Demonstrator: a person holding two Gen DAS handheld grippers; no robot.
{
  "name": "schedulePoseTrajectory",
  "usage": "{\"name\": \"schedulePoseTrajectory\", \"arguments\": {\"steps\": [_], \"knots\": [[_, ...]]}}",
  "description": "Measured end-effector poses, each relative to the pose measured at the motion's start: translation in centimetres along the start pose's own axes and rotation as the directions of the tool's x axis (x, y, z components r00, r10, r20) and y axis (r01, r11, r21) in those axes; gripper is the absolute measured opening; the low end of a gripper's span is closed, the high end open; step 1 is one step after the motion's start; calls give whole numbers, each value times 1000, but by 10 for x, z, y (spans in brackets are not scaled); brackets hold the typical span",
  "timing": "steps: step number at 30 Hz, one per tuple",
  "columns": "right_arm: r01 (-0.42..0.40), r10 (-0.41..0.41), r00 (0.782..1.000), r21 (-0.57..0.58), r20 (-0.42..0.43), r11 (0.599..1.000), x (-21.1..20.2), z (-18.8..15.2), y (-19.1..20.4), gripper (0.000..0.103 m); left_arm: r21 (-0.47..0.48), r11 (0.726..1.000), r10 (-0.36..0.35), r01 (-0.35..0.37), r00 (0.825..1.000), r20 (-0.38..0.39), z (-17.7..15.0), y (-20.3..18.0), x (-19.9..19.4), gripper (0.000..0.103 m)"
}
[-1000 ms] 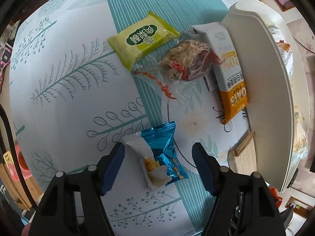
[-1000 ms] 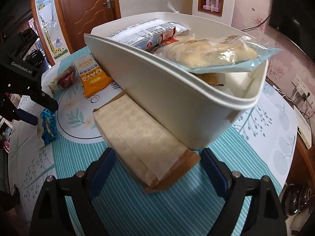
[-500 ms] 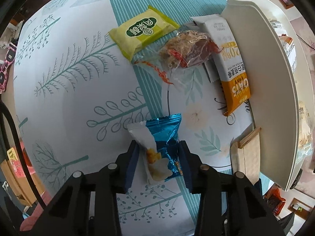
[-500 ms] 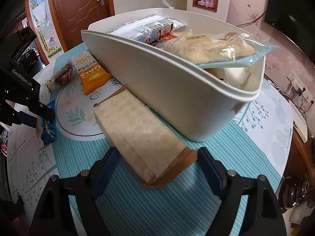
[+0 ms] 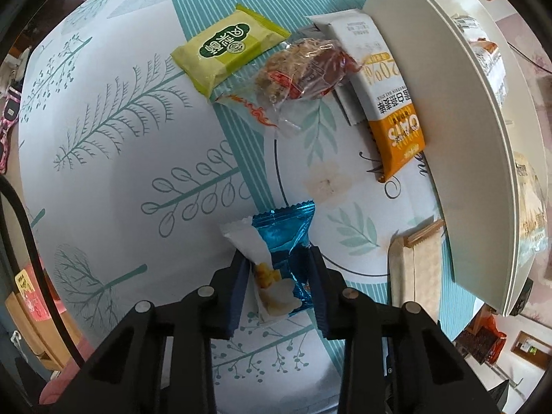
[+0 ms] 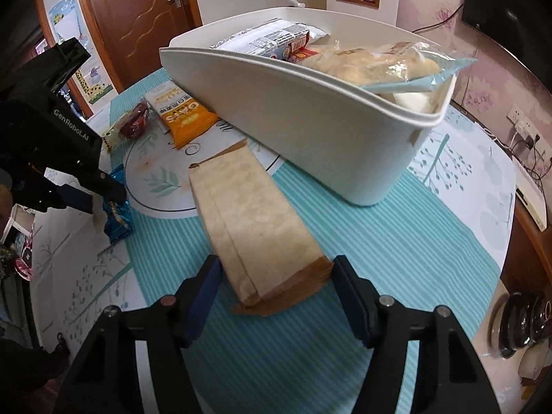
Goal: Organize snacks
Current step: 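Grasp the blue foil wrapper with the left tool while the right tool grasps the brown paper cracker pack, then lift both items over the tray and open both tools to drop them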
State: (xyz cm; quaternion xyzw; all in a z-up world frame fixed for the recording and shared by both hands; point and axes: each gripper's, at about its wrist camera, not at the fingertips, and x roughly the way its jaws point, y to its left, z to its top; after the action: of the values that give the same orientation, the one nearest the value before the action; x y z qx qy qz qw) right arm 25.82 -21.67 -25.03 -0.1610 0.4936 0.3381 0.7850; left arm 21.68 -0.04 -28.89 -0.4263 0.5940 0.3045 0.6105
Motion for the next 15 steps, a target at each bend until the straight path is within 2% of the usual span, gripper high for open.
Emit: {"name": "schedulePoseTrajectory", "arguments": {"steps": [9,15], "knots": [[9,-9,1000,10,28,1000,-20,1,15,61,45,998,-43,45,998,-42,12,2,-13,32],[38,-40,997,28,64,999,-40,10,30,59,99,992,-70,73,997,-34,26,3,-39,31]]}}
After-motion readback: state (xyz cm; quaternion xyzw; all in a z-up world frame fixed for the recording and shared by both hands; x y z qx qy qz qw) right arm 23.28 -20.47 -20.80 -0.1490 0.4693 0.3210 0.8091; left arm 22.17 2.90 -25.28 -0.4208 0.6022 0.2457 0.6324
